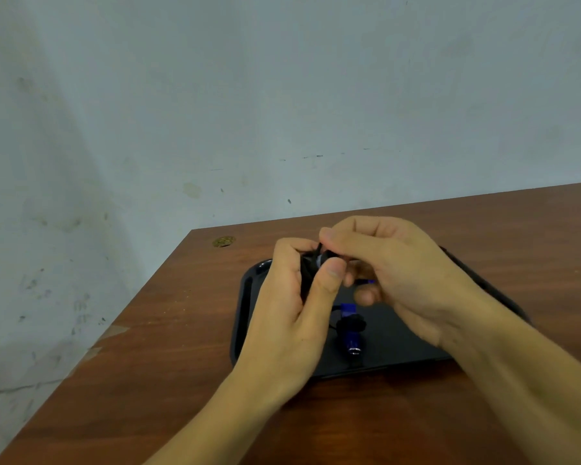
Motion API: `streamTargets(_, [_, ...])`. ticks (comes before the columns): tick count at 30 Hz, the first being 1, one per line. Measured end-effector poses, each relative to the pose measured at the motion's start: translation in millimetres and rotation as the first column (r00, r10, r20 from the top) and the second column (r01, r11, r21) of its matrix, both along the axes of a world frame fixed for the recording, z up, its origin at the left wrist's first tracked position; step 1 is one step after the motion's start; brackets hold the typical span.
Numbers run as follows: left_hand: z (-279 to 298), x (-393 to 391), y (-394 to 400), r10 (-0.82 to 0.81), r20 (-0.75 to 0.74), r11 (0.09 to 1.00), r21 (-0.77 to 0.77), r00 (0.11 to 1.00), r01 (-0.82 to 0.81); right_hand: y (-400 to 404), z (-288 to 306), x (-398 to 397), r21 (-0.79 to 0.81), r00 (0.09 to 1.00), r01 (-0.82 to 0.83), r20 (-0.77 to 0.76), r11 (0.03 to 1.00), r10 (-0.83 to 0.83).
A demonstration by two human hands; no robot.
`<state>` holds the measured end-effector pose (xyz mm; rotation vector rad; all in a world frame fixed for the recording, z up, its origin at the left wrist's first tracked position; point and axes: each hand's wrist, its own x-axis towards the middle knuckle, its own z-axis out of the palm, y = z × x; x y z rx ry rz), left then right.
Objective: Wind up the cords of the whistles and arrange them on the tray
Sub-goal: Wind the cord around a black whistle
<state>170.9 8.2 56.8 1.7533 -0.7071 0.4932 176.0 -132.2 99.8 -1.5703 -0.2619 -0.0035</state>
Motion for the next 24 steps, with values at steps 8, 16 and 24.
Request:
streamTargets(8, [0,2,-3,-0.022,-0.152,0.998,-0.064,0.988,0.012,1,-11,2,0.137,1.0,0.007,0.01,0.991,-0.009])
streamTargets(16, [-4,8,-4,0.046,-0.111,0.992,-0.114,0.993,-0.059,2,-5,-7,-0.16,0.928,0.234,0.331,0.959,-0.172])
streamTargets(24, [-1,12,-1,0.122,-0.078,0.963,-0.233,0.989,-0.137,12,-10,-2,0.028,0.957,0.132,0.256,0.991,-0.135])
